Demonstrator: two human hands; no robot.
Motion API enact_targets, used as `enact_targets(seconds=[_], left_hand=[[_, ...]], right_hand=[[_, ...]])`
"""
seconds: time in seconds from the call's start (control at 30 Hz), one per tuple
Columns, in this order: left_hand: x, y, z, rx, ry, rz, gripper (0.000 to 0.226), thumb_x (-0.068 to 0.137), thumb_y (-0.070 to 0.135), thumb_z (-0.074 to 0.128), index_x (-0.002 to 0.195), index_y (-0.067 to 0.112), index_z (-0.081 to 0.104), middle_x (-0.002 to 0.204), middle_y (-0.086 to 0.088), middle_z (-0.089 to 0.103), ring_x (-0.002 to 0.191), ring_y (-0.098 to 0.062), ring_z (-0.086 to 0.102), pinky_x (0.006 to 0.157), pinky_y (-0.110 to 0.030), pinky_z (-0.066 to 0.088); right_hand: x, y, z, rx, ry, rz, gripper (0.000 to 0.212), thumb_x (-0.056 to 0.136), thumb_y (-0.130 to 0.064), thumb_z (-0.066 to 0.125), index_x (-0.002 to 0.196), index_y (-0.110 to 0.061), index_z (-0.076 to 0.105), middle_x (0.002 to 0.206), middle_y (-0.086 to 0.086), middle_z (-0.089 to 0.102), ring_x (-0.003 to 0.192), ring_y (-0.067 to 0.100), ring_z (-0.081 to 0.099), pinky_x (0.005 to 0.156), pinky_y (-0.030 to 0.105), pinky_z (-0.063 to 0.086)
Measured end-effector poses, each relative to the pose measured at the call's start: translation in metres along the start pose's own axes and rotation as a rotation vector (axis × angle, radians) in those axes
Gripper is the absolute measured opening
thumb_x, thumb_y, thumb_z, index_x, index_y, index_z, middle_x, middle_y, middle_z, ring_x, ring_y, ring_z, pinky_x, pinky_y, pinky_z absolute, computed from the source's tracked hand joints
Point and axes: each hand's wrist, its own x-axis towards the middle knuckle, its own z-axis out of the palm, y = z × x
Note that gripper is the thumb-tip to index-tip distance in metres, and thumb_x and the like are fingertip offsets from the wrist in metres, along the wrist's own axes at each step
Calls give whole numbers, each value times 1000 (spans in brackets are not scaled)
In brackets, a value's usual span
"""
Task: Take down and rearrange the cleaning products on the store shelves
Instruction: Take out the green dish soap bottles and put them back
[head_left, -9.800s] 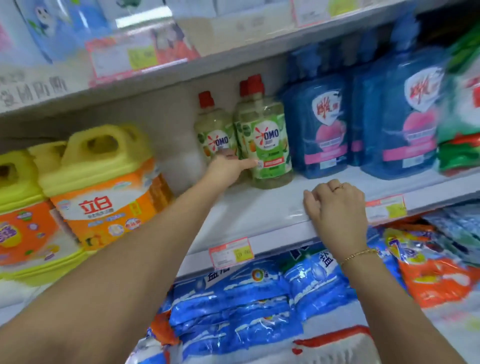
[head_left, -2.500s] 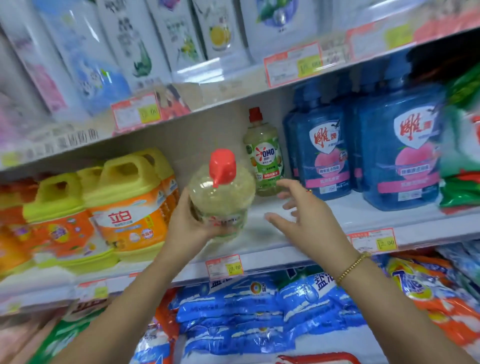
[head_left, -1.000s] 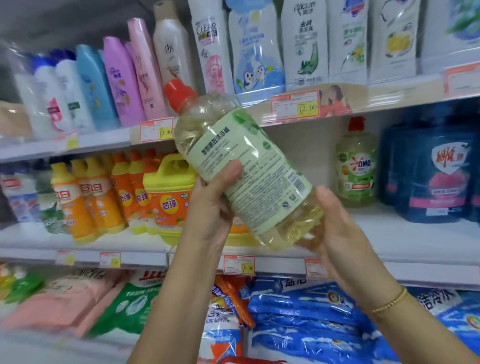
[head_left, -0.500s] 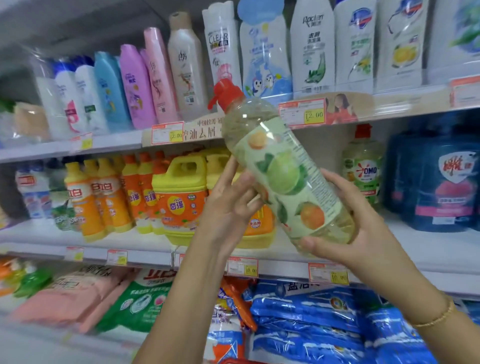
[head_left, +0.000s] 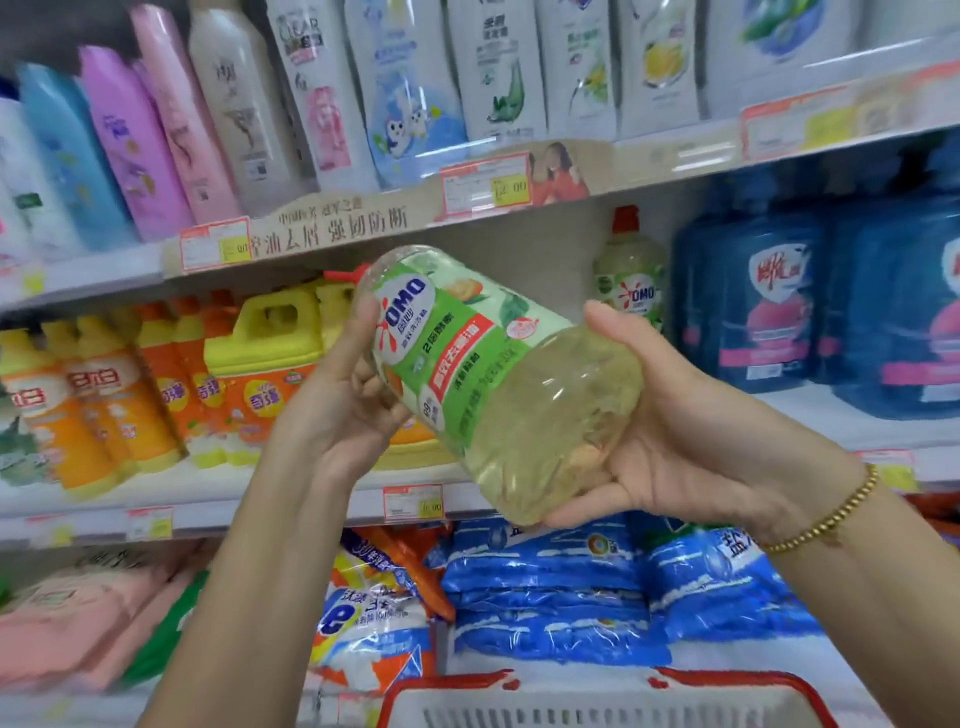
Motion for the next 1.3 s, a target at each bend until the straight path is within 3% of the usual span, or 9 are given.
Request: enact_targets(seconds=[0.17, 0.27, 0.43, 0.53, 0.67, 0.8, 0.93, 1.07, 1.3], left_hand=[[6, -43, 18, -117, 80, -242, 82, 57, 35, 81, 130, 6, 58, 116, -12, 67, 87, -19, 71, 62, -32, 59], [10, -66, 26, -135, -12, -353, 108, 27, 31, 98, 127, 10, 61, 118, -12, 67, 89, -25, 72, 62, -38, 59], [24, -85, 59, 70, -113, -380, 64, 63, 38, 76, 120, 14, 65, 105, -10, 73, 84, -22, 73, 66, -45, 61], [52, -89, 79, 78, -88, -313, 51, 66, 34, 73, 113, 15, 68, 109, -10, 72, 91, -22, 72, 69, -45, 60], [99, -93, 90, 234, -37, -212, 52, 60, 28, 79, 109, 15, 69, 108, -7, 73, 97, -22, 71, 82, -44, 57], [139, -106, 92, 434, 55, -117, 66, 51, 26, 84, 113, 13, 66, 100, -4, 75, 89, -19, 72, 83, -41, 57], [171, -125, 95, 637, 49, -5, 61, 44, 26, 86, 101, 21, 65, 91, 1, 75, 73, -14, 73, 53, -23, 54], [206, -144, 89, 812, 90, 59, 48, 53, 21, 91, 92, 22, 62, 84, 7, 71, 74, -12, 70, 66, -30, 56], [243, -165, 69, 791, -42, 91, 81, 37, 24, 90, 112, 15, 61, 101, -1, 74, 91, -20, 72, 80, -37, 56]], right_hand=[[-22, -1, -22, 3, 155, 49, 68, 76, -64, 48, 121, -15, 61, 116, 16, 66, 93, 34, 68, 73, 46, 55], [-26, 2, -40, 103, 201, 28, 71, 76, -62, 49, 125, -11, 57, 118, 19, 64, 92, 35, 68, 66, 45, 58], [-26, 3, -80, 22, 233, -30, 72, 77, -62, 49, 130, -12, 52, 123, 18, 62, 110, 35, 61, 75, 43, 57], [-20, -4, -100, -121, 309, -116, 55, 85, -55, 46, 124, -19, 56, 117, 11, 67, 108, 29, 63, 81, 42, 57], [-10, -10, -144, -784, 873, -368, 31, 95, -35, 48, 94, -11, 67, 89, 9, 70, 88, 26, 65, 83, 43, 54], [-10, 12, -193, -1580, 1195, -73, 23, 93, -27, 46, 87, -11, 61, 92, 10, 67, 89, 29, 61, 67, 30, 40], [-14, 21, -215, -1673, 1205, 62, 30, 95, -39, 41, 95, -15, 59, 99, 6, 63, 94, 24, 58, 69, 30, 39], [-10, 23, -221, -1731, 1186, 23, 35, 94, -47, 37, 90, -19, 58, 96, 1, 59, 91, 21, 58, 67, 30, 35], [-9, 24, -217, -1790, 1220, -25, 38, 95, -51, 31, 88, -24, 57, 91, -4, 58, 82, 18, 55, 63, 29, 30]])
